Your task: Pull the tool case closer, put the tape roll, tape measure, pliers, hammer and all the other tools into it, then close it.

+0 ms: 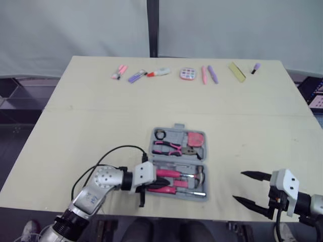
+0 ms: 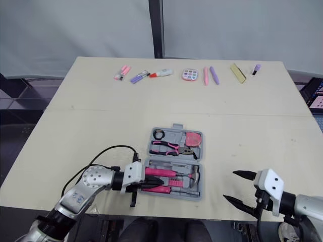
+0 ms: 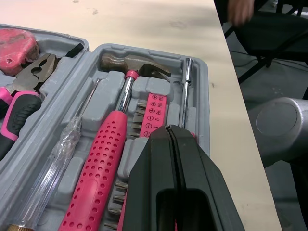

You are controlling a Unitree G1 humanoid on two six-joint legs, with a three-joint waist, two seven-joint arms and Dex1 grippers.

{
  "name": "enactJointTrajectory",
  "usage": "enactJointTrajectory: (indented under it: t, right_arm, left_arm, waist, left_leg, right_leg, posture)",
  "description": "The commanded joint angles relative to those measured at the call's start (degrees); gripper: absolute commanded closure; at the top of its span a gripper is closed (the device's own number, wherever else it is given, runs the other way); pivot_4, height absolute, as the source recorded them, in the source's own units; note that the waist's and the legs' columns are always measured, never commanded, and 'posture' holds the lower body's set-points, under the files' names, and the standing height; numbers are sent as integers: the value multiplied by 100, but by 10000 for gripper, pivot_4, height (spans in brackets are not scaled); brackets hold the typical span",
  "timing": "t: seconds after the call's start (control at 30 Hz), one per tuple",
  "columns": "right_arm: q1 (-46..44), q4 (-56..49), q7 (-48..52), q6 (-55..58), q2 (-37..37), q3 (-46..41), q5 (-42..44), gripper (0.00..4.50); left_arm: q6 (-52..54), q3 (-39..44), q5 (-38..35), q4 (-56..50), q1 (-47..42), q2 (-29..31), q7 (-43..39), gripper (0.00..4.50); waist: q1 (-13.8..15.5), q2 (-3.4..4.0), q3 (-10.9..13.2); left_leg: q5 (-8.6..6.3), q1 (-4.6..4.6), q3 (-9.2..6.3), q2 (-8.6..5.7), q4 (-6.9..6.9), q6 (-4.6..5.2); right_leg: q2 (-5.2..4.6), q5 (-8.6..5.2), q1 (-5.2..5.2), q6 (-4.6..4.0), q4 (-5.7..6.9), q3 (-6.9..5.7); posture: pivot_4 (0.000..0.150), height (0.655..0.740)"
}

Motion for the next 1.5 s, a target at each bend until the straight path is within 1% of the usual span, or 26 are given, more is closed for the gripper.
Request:
enactJointTrajectory:
  t: [0.03,0.73,1.23,1.5]
  right_arm:
    - [22,-160,-43,10,18,-228,136,0]
    - [235,-337,-157,42,82,-323,105,0]
    - [374,-447,-178,88,121,-405,106,0]
    - [425,-487,-187,108,131,-453,103,0]
  left_arm:
    - [-164,-71,50,87,64,-57,-102,44662]
    - [-69,-262,346,455,-59,-257,-210,44662]
    - [2,-430,576,554,-10,-157,-322,44662]
    - [137,-504,591,751,-102,-234,-327,44662]
  waist:
    - [-1,0,0]
    - [-1,0,0]
    - [0,3,-2]
    - [3,11,-8]
  left_leg:
    - [0,0,0,0,0,0]
    - [0,3,0,-1,0,0]
    - [0,5,0,-1,0,0]
    - [0,8,1,-1,-1,0]
  right_leg:
    - [0,0,0,0,0,0]
    - [0,0,0,0,5,0]
    - [-1,0,0,0,7,1]
    - [-1,0,2,0,8,1]
  posture:
    - [1500,7134]
    - [1500,7134]
    - [1500,7134]
    - [1500,7134]
